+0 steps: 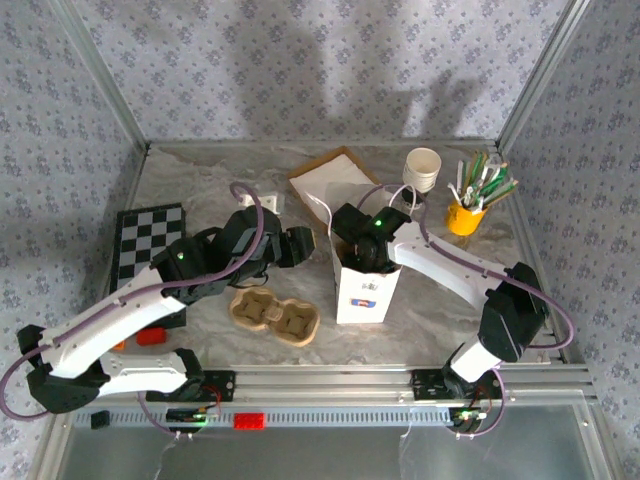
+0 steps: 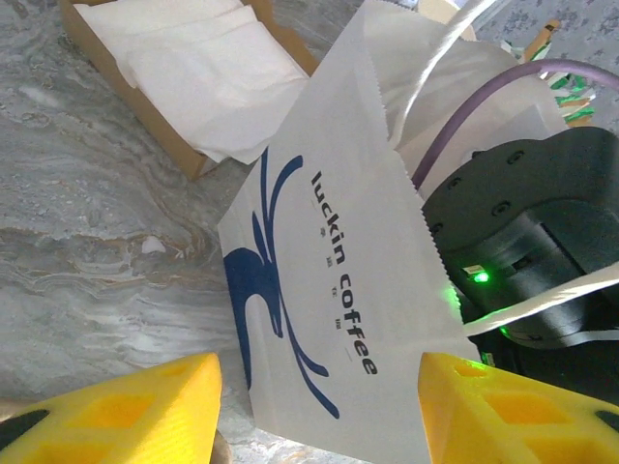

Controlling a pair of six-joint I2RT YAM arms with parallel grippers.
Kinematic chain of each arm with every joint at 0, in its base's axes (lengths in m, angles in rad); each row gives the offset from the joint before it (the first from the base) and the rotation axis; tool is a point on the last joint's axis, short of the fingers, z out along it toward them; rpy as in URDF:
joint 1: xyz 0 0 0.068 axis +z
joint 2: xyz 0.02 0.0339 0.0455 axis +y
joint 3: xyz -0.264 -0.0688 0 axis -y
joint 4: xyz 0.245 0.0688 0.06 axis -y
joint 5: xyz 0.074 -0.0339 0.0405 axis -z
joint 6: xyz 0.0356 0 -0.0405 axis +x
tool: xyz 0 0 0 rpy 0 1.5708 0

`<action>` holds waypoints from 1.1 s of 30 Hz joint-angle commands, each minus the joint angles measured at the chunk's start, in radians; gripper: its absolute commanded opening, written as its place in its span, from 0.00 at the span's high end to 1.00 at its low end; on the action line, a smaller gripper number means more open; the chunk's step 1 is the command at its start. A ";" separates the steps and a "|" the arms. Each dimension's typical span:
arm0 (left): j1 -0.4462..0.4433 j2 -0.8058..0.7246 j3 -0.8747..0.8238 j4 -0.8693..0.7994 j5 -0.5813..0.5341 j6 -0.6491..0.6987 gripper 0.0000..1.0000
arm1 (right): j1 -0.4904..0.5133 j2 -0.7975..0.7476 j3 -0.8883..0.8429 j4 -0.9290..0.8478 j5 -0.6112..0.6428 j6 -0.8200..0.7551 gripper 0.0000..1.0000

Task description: Pack the takeout coffee

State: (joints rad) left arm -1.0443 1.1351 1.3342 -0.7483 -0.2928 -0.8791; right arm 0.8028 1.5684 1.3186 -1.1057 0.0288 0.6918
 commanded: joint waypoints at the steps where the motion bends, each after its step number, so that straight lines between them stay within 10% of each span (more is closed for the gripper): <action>1: 0.006 0.004 -0.007 -0.022 -0.012 0.014 0.44 | -0.004 0.023 -0.044 -0.010 -0.007 0.000 0.47; 33: 0.013 0.018 -0.018 -0.022 -0.027 0.014 0.43 | -0.015 0.032 -0.096 0.053 -0.024 -0.010 0.47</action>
State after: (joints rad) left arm -1.0340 1.1538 1.3190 -0.7605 -0.3035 -0.8791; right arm 0.7967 1.5478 1.2881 -1.0748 0.0219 0.6884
